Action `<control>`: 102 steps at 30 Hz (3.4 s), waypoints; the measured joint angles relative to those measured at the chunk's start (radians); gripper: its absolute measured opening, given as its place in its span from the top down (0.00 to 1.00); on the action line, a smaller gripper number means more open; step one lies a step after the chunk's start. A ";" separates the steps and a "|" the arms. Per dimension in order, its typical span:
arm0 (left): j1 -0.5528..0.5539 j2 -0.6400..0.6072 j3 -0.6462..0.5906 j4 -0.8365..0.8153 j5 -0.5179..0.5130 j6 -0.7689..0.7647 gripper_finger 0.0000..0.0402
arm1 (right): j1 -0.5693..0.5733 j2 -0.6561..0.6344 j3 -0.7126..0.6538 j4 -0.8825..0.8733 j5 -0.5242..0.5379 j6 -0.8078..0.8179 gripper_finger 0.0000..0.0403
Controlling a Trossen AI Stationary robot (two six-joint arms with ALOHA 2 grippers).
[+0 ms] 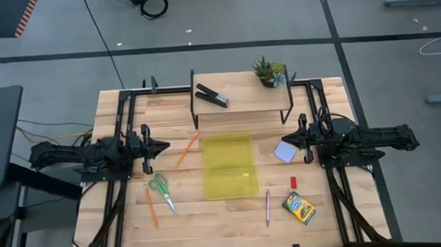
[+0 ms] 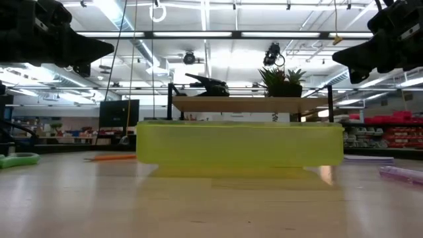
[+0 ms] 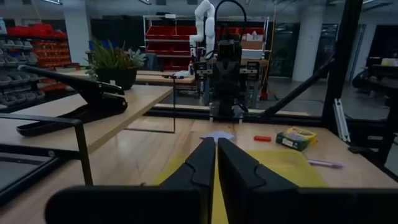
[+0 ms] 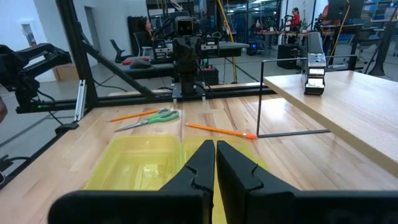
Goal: Pack school essentials
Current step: Put the crayon box into the yellow supply box
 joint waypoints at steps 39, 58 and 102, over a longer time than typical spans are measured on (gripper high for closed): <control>0.001 0.000 0.000 0.160 -0.095 -0.364 0.92 | -0.002 0.106 0.000 0.097 0.253 0.986 0.94; 0.001 0.000 0.000 0.160 -0.095 -0.363 0.92 | 0.188 0.785 0.394 -0.217 -0.103 0.641 0.94; 0.000 0.000 0.000 0.160 -0.095 -0.364 0.93 | 0.615 1.456 0.918 -0.830 -0.092 1.231 0.18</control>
